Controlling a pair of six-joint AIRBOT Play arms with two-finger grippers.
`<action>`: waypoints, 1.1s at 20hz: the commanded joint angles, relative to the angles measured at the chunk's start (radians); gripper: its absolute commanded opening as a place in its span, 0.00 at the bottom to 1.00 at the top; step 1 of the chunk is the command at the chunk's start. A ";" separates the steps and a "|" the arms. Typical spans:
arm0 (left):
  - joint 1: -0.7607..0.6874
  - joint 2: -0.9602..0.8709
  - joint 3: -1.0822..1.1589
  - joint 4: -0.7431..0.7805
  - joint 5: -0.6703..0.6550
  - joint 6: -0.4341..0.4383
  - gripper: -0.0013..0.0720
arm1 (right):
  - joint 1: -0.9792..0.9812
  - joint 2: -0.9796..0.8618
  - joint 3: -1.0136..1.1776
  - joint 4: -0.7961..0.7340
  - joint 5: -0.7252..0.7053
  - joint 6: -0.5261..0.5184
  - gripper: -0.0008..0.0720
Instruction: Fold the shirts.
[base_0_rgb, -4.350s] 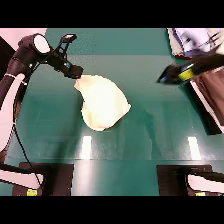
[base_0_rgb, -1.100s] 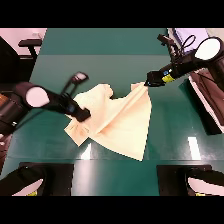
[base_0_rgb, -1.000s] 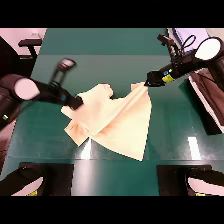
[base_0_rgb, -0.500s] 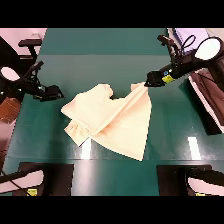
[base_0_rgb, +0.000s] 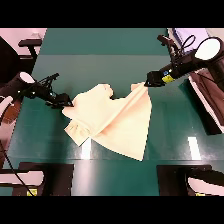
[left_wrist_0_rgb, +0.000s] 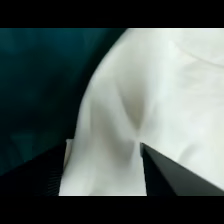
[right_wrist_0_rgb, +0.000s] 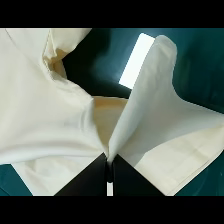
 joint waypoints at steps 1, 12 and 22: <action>-0.023 -0.002 0.017 -0.005 -0.007 0.011 0.43 | 0.000 0.000 0.000 0.000 -0.001 0.000 0.03; -0.024 0.383 0.510 -0.006 -0.018 -0.034 0.05 | -0.203 0.259 0.214 -0.001 -0.014 -0.042 0.03; -0.023 0.755 0.910 -0.005 0.110 -0.156 0.05 | -0.290 0.426 0.593 -0.002 0.027 -0.056 0.03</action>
